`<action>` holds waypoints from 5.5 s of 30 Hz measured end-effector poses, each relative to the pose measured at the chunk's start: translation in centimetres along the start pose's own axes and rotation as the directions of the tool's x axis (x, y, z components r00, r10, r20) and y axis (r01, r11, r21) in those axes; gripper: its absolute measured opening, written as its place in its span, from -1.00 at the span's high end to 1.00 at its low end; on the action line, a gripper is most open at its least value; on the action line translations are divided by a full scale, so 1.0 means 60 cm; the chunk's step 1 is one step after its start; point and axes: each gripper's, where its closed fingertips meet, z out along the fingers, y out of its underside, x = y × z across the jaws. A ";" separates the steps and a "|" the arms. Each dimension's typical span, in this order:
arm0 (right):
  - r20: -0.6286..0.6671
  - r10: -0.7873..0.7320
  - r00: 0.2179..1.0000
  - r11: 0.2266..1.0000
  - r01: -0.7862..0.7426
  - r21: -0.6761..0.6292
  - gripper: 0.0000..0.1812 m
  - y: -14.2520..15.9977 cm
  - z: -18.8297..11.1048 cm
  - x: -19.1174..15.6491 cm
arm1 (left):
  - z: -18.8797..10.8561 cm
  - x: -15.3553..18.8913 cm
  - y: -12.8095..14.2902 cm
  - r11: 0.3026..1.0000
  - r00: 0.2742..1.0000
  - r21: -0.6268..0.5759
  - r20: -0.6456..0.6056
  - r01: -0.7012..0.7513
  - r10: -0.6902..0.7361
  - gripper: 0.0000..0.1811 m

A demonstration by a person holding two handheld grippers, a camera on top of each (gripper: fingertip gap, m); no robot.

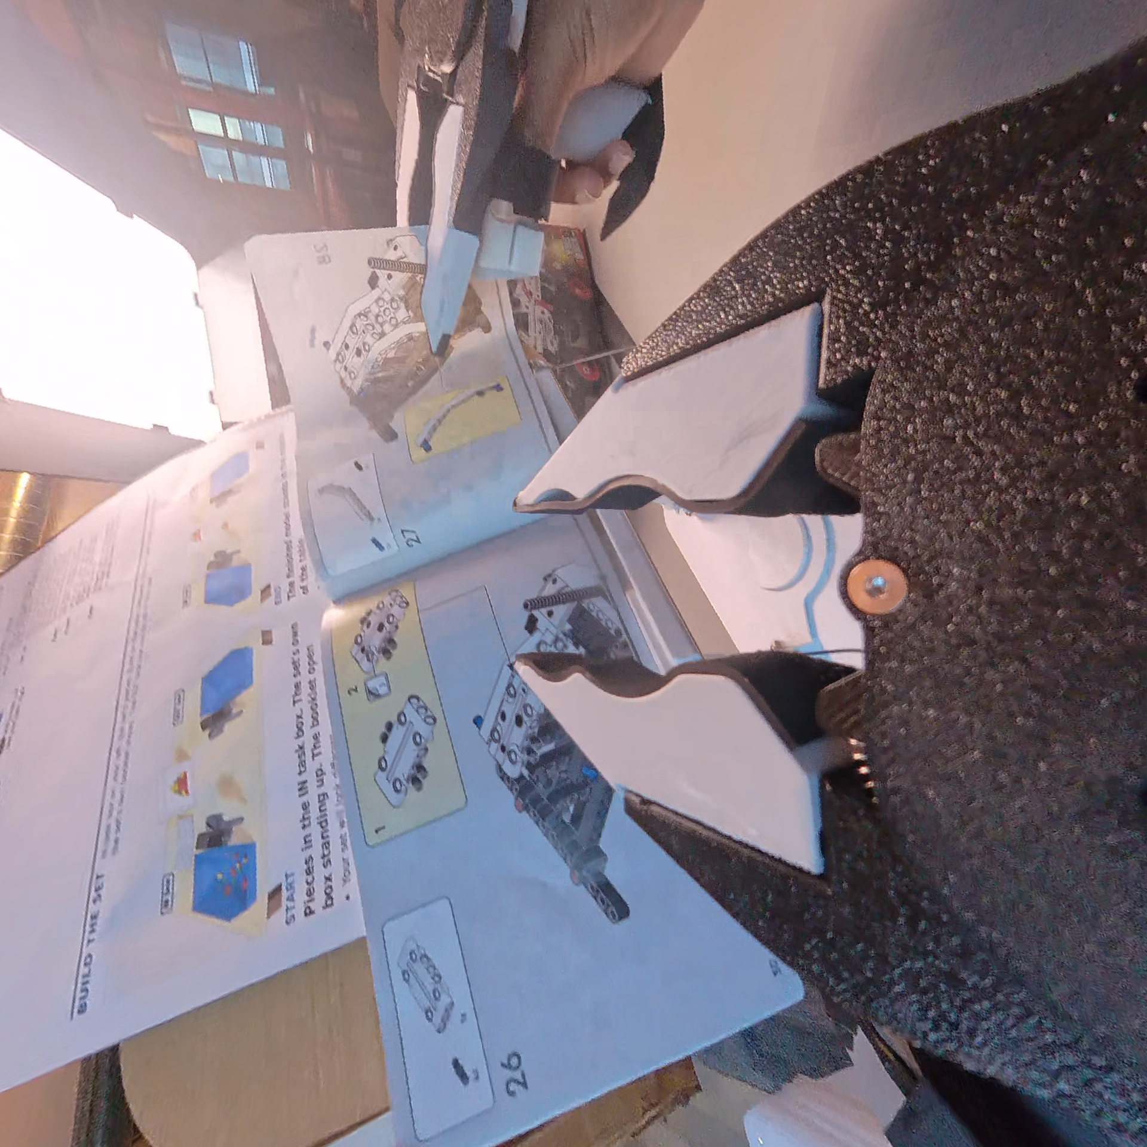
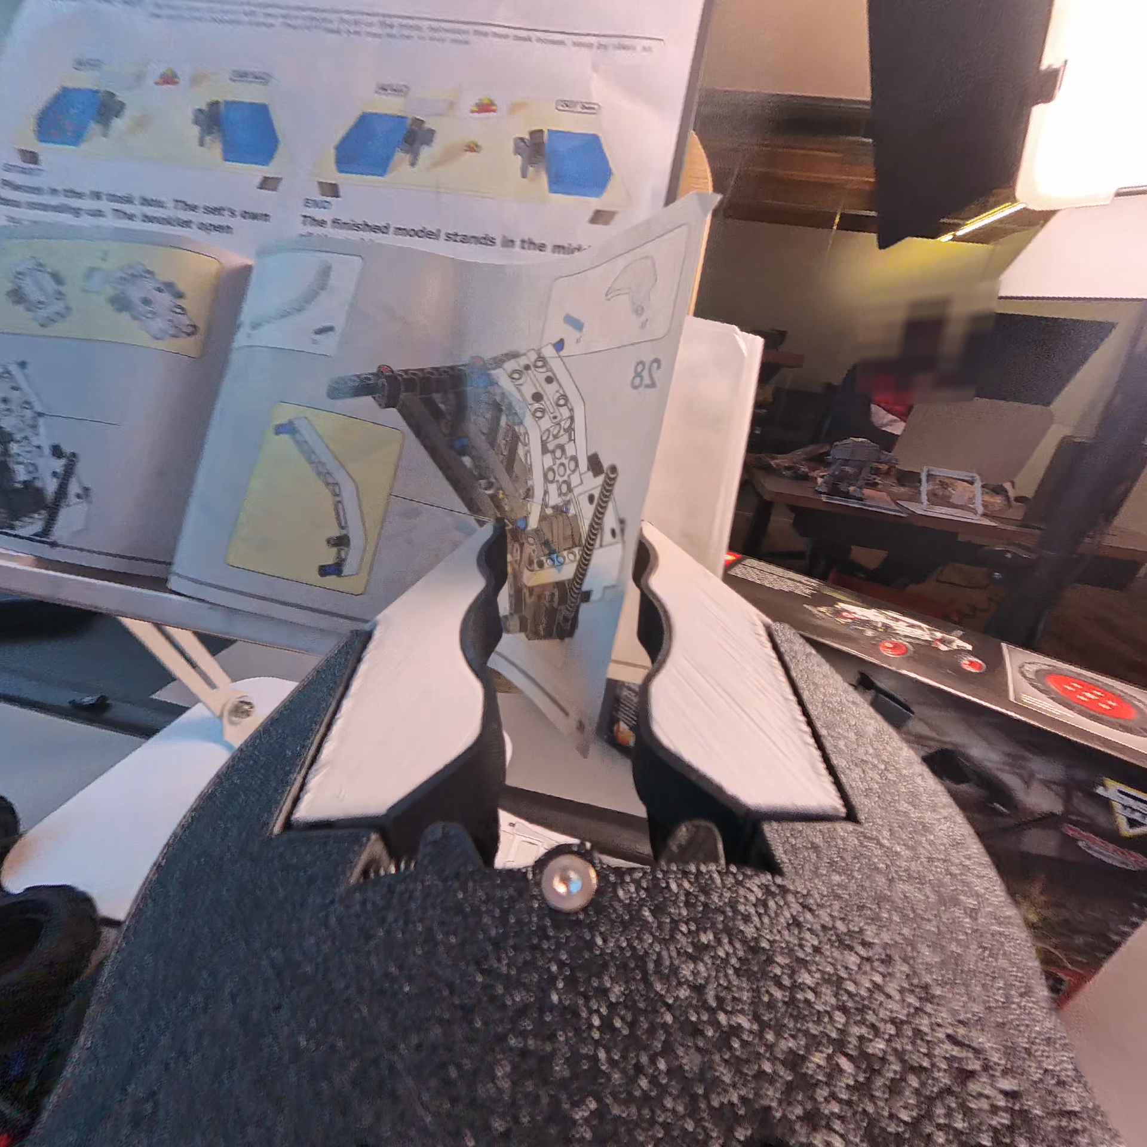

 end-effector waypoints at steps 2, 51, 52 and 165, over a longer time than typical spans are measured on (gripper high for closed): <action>-0.046 -0.025 0.999 1.000 0.024 -0.020 0.56 0.011 0.002 0.025 | -0.001 -0.023 0.014 0.999 0.998 -0.034 0.054 -0.029 0.031 0.47; 0.241 -0.204 0.949 0.978 0.186 0.095 0.27 -0.002 -0.016 -0.094 | 0.039 0.058 -0.034 0.999 0.999 -0.016 0.022 -0.038 0.038 0.81; 0.259 -0.241 0.935 0.969 0.217 0.118 0.25 -0.003 -0.022 -0.106 | 0.044 0.071 -0.039 1.000 1.000 -0.012 -0.002 -0.029 0.029 0.81; 0.309 -0.319 0.896 0.948 0.296 0.120 0.21 -0.008 -0.020 -0.192 | 0.053 0.068 -0.045 0.998 0.998 -0.054 -0.069 0.008 -0.012 0.83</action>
